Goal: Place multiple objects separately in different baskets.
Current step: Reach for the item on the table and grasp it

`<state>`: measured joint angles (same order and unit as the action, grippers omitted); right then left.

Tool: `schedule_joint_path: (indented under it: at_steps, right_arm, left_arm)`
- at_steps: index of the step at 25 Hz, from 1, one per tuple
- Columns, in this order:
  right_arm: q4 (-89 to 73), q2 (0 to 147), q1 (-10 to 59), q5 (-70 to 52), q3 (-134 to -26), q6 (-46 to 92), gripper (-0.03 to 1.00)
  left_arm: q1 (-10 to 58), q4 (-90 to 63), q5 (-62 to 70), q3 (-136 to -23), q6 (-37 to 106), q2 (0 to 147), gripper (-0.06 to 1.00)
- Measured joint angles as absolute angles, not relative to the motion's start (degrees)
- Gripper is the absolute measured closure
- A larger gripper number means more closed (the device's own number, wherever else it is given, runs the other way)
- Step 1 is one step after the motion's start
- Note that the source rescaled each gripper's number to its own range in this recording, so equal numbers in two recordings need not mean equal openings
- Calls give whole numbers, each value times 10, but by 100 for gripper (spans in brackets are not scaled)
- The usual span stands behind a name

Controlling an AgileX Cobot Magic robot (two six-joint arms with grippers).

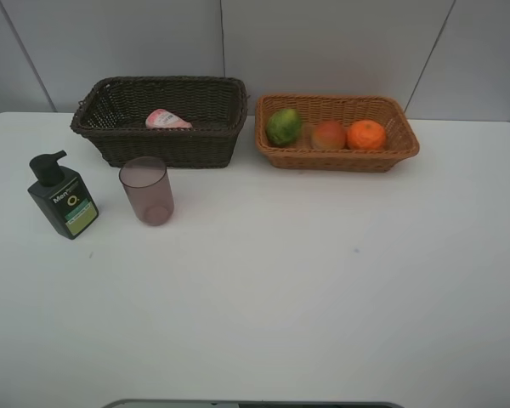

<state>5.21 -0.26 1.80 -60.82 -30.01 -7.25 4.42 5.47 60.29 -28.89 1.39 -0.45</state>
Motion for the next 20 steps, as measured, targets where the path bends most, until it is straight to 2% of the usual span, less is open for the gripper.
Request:
schedule_joint_path:
  at_steps: [4,8,20]
  right_arm:
    - [52,-3,18,-608,-300,-72,20]
    - [52,-3,18,-608,-300,-72,20]
    - [52,-3,18,-608,-300,-72,20]
  left_arm:
    - [44,48,591,-294,16,6,3]
    - [44,13,540,-313,16,82,3]
    - [44,-20,544,-503,58,593,3]
